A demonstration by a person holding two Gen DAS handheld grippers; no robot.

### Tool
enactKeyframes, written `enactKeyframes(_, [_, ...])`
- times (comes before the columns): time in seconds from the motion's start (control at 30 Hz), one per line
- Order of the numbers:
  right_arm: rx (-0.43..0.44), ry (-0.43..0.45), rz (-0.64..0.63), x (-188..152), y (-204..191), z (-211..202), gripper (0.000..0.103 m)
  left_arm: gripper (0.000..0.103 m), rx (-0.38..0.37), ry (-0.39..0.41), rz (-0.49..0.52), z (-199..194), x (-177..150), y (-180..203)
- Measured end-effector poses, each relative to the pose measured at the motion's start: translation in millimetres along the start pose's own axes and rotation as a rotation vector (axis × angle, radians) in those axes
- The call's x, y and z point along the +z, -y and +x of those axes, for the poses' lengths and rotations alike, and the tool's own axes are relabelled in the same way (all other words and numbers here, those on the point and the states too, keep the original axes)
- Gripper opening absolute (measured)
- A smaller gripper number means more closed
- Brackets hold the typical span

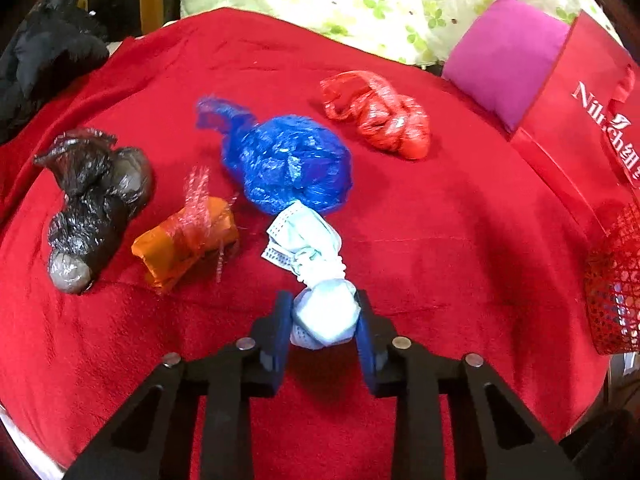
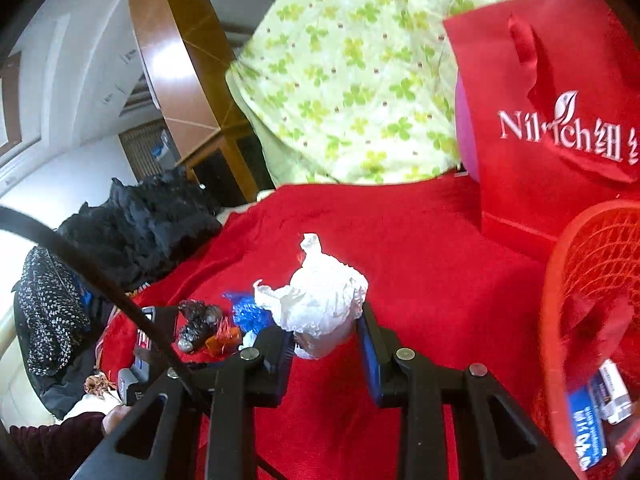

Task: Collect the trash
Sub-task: 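Grasp the light blue face mask with the left tool while the right tool grasps the white tissue, then carry the face mask and white tissue over the red mesh basket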

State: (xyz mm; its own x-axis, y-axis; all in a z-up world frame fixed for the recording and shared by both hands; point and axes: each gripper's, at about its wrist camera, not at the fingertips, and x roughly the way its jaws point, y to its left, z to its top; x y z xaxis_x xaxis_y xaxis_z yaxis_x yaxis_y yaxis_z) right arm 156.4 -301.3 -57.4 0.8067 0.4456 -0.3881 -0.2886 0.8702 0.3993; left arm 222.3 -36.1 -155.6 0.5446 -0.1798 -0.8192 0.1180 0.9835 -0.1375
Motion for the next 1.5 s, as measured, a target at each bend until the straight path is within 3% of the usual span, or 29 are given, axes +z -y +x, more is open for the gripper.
enactKeyframes(0.3, [-0.022,0.07,0.016,1,16,-32,0.032,0.03,-0.077,0.093,0.119,-52,-11,55])
enactKeyframes(0.77, [-0.094,0.18,0.061,1,59,-95,0.032,0.03,-0.171,0.26,0.338,-129,12,165])
enactKeyframes(1.03, [-0.156,0.225,0.128,-6,92,-125,0.032,0.03,-0.216,0.302,0.44,-142,19,226])
enactKeyframes(1.5, [-0.228,0.286,0.263,-13,136,-160,0.032,0.031,-0.263,0.314,0.538,-147,17,296])
